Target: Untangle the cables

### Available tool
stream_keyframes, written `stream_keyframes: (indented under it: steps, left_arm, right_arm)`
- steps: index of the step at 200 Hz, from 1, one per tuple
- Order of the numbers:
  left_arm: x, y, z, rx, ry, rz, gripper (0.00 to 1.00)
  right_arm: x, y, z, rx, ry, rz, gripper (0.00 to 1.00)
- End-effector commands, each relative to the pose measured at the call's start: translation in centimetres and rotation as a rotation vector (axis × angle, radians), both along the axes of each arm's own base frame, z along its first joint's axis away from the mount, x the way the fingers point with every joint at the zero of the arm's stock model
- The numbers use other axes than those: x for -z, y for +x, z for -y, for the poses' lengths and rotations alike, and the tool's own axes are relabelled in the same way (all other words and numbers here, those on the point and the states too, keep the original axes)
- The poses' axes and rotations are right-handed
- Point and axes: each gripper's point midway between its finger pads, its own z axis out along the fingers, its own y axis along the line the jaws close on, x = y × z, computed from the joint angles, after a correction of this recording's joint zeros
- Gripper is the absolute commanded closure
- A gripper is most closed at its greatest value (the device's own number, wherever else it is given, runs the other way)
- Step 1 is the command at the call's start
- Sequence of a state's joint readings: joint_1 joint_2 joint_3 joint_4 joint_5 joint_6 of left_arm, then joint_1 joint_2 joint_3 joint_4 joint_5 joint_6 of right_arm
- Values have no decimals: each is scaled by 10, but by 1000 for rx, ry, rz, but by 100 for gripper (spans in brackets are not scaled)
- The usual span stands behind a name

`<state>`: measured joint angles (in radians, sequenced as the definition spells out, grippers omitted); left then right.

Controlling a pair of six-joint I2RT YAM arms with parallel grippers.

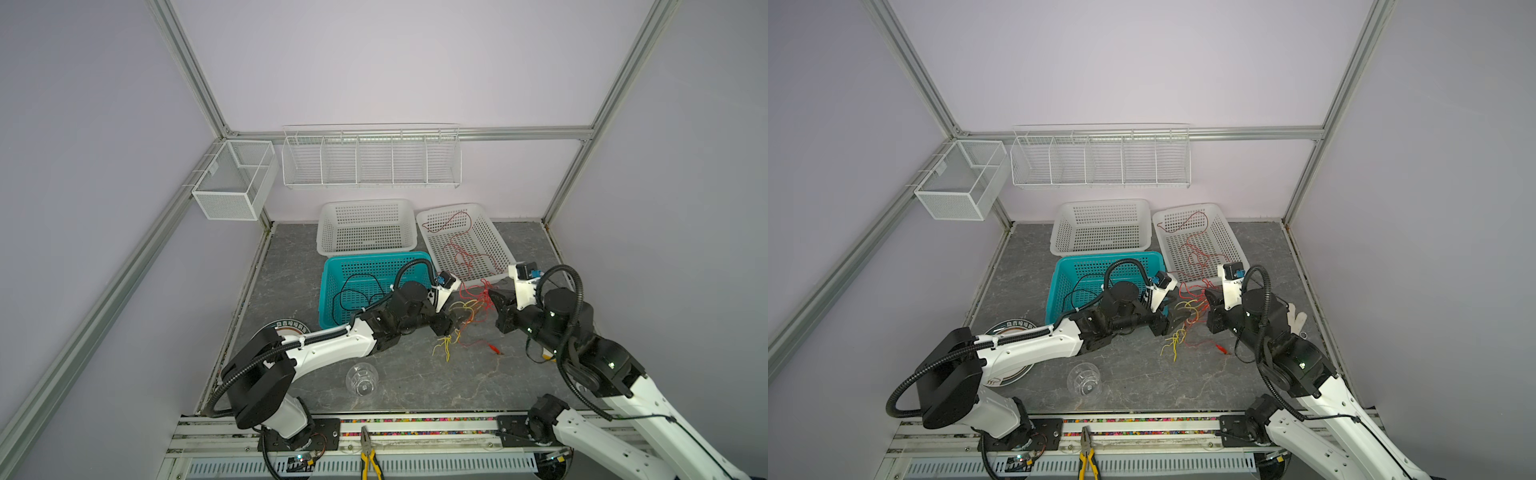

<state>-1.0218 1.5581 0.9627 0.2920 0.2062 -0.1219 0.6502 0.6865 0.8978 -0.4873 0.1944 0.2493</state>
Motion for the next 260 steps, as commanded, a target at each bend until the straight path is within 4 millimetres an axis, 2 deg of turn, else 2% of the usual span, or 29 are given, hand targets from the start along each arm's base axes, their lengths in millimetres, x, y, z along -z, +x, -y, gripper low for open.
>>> stream_keyframes:
  steps: [1, 43, 76, 109, 112, 122, 181, 201, 228, 260]
  left_arm:
    - [-29, 7, 13, -9, -88, 44, 42]
    - [-41, 12, 22, -13, -166, 26, 67]
    - [-40, 9, 27, 11, -163, 5, 100]
    - [-35, 8, 23, 6, -137, -10, 100]
    - [-34, 8, 23, 4, -137, -10, 100]
    - [-34, 8, 19, -6, -137, -7, 100]
    - [-39, 4, 6, -21, -116, 19, 100]
    - [-38, 3, 1, -27, -95, 29, 100]
    - [-33, 2, -9, -43, -54, 38, 100]
    - [-34, -4, -21, -49, -53, 50, 100]
  right_arm:
    - [-28, 1, 2, 9, 47, 85, 94]
    - [-22, 3, 8, 52, 43, 68, 94]
    - [-13, 6, 20, 115, 18, 49, 94]
    - [-2, 13, 39, 234, -20, 37, 94]
    - [10, 14, 39, 240, -41, 17, 94]
    - [19, 16, 43, 264, -63, 4, 94]
    - [55, 28, 57, 364, -158, -52, 94]
    - [58, 35, 53, 350, -149, -63, 94]
    - [50, 50, 42, 315, -120, -53, 94]
    - [45, 83, 26, 272, -78, -69, 94]
